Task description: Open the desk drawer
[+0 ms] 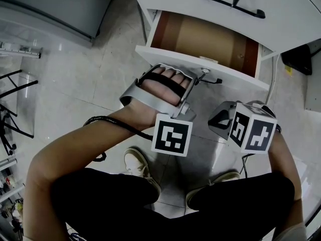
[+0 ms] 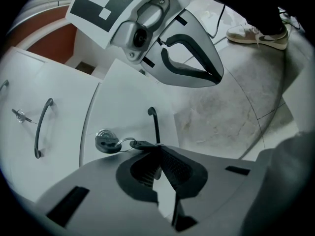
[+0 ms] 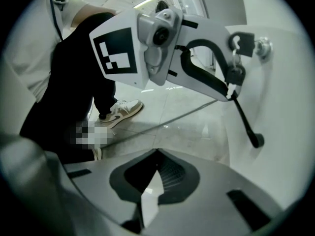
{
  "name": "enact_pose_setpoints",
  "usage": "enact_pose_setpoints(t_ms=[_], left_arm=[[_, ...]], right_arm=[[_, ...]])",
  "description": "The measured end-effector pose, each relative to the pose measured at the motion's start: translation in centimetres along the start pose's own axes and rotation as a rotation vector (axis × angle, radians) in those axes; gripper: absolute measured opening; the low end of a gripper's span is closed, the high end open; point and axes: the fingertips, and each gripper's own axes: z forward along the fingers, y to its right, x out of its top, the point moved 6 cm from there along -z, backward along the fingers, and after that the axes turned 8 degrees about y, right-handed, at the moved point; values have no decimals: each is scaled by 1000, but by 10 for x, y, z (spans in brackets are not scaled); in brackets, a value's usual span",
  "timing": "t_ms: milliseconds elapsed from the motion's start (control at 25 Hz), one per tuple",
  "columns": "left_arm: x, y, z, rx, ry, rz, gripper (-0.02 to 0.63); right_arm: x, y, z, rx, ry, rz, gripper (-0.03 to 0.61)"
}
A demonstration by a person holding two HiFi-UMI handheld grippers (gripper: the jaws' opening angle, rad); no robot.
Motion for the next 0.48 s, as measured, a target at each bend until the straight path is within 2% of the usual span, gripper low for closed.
enact_pose_setpoints(t_ms=[480], left_arm=[[7, 10, -14, -36, -5, 7, 18]], right_arm=[[5, -15, -1, 45, 16, -35, 15]])
